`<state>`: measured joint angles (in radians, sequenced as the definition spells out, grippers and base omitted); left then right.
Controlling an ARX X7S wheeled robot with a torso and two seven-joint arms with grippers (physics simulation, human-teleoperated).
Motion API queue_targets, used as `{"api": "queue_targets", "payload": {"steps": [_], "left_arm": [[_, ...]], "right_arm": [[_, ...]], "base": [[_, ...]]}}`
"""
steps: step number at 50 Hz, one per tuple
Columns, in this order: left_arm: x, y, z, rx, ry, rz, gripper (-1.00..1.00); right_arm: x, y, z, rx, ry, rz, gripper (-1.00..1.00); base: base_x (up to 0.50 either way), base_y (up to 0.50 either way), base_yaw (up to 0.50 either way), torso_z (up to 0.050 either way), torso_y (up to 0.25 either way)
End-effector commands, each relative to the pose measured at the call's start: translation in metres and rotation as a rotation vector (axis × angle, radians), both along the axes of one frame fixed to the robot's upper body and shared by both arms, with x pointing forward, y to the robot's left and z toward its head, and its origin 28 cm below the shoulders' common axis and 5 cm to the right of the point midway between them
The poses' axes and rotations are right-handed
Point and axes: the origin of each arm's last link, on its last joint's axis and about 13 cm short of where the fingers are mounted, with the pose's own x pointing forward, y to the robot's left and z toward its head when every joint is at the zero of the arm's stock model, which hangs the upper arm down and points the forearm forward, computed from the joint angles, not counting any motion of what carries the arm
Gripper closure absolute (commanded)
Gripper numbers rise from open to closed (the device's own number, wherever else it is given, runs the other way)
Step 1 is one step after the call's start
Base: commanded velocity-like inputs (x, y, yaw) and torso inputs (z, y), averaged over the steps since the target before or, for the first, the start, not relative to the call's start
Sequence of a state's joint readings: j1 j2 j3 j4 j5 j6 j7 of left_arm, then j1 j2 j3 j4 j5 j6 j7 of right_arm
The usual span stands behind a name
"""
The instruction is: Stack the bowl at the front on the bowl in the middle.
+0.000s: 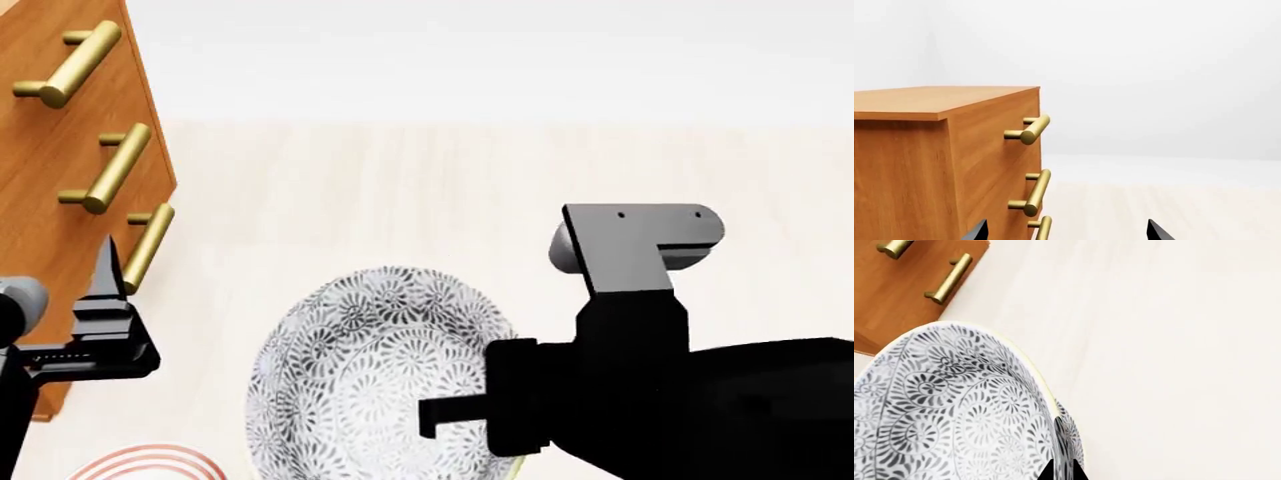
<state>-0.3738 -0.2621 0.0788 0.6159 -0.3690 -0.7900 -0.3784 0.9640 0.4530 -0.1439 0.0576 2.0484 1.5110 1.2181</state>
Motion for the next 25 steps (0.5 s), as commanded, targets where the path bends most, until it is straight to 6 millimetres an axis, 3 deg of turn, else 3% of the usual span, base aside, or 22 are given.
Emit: {"api": "queue_targets", "payload": {"steps": [1,25], "left_arm": [[0.0,0.0,0.0,-0.001,0.0,0.001,-1.0],[0.0,0.0,-0.002,0.0,0.005,0.0,-1.0]], "right_arm": [[0.014,0.009,-0.02,-0.007,0.034,0.029,1.0],[0.04,0.018,-0.057,-0.042,0.121,0.028,1.0]], "base": [[0.0,0.0,0.0,0.0,0.0],[0.0,0.0,0.0,0.0,0.0]]}}
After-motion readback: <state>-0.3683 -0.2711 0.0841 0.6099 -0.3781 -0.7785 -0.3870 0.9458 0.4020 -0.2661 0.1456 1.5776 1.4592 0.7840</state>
